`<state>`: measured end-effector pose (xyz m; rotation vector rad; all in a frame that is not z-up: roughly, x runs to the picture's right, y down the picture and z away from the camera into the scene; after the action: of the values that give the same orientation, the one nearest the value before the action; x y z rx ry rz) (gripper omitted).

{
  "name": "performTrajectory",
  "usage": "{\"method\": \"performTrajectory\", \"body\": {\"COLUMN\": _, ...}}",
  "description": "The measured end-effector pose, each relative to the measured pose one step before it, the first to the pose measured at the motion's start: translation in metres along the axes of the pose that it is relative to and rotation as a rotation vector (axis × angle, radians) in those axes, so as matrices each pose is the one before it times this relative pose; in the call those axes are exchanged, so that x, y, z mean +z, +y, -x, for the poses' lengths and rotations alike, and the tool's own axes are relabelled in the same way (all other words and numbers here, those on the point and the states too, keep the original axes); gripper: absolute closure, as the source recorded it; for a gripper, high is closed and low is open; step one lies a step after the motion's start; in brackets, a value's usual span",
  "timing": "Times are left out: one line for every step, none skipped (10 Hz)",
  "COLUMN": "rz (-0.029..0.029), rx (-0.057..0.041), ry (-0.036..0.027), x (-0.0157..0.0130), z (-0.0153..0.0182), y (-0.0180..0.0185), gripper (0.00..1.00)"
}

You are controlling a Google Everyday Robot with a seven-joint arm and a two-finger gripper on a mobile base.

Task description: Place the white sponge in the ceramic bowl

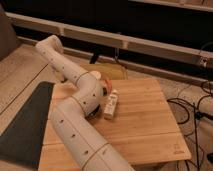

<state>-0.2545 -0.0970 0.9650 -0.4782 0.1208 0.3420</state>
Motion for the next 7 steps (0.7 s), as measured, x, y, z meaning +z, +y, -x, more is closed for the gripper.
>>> {"method": "performTrajectory", "body": {"rz": 0.02319, "rx": 0.02187, "ry": 0.02782, "x": 0.00734, "z": -0.01361, "y": 0.00146, "gripper": 1.00}}
{"method": "performTrajectory", "body": {"rz": 0.02150, "rx": 0.00220, "ry": 0.02515, "x": 0.00549, "z": -0.00713, "y": 0.00530, "gripper": 1.00}}
{"method": "performTrajectory", "body": {"rz": 0.02075, "rx": -0.00465, "ry": 0.01852, "x": 0.00381, "z": -0.00325, "y": 0.00673, "gripper": 1.00}}
{"method": "performTrajectory", "body": {"rz": 0.02977, "rx": -0.00702, "ry": 0.02507, "x": 0.00491, "z": -0.00412, "y": 0.00971, "gripper": 1.00}}
{"method": "performTrajectory", "body": {"rz": 0.00525, "rx": -0.00194, "ry": 0.00417, "x": 0.00052, "z": -0.00134, "y": 0.00112, "gripper": 1.00}}
{"method": "performTrajectory", "body": {"rz": 0.00014, "rx": -0.00055, "ry": 0.00048, "x": 0.00006, "z": -0.00015, "y": 0.00001, "gripper": 1.00}}
{"method": "performTrajectory", "body": {"rz": 0.00000, "rx": 0.00058, "ry": 0.00010, "x": 0.00005, "z": -0.00059, "y": -0.00047, "gripper": 1.00}}
